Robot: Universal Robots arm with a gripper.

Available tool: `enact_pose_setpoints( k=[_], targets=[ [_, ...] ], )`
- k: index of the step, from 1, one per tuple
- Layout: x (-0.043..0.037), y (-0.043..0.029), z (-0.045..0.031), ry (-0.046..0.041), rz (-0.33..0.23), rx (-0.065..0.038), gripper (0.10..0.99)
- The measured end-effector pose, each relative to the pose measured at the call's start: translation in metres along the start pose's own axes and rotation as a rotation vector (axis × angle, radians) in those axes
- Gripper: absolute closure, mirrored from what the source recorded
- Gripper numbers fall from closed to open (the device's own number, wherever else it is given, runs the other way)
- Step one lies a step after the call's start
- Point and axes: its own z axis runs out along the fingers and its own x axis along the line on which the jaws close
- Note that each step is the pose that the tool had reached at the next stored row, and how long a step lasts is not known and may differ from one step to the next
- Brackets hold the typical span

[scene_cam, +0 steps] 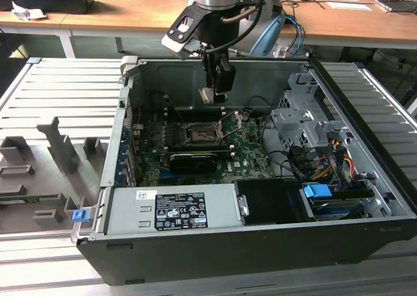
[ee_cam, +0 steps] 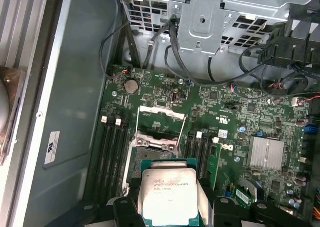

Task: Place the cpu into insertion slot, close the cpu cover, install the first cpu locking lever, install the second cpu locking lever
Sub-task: 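Place the cpu into insertion slot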

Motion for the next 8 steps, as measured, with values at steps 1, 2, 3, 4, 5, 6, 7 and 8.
enact_pose_setpoints(
  k=[1,2,3,4,5,6,7,8],
  targets=[
    [0.0000,-0.0001,0.0011,-0.0002,0.001,0.000,0.561],
    [0.0000,-0.0002,0.0017,-0.0002,0.001,0.000,0.561],
    [0.0000,-0.0002,0.0022,-0.0002,0.001,0.000,0.561],
    [0.0000,-0.0003,0.0032,-0.0002,0.002,0.000,0.561],
    [-0.0001,-0.0004,0.0039,-0.0002,0.002,0.000,0.561],
    [-0.0001,-0.0005,0.0045,-0.0002,0.002,0.000,0.561],
    [-0.0001,-0.0005,0.0051,-0.0003,0.002,0.000,0.561],
    [-0.0001,-0.0005,0.0055,-0.0003,0.002,0.000,0.561]
  ],
)
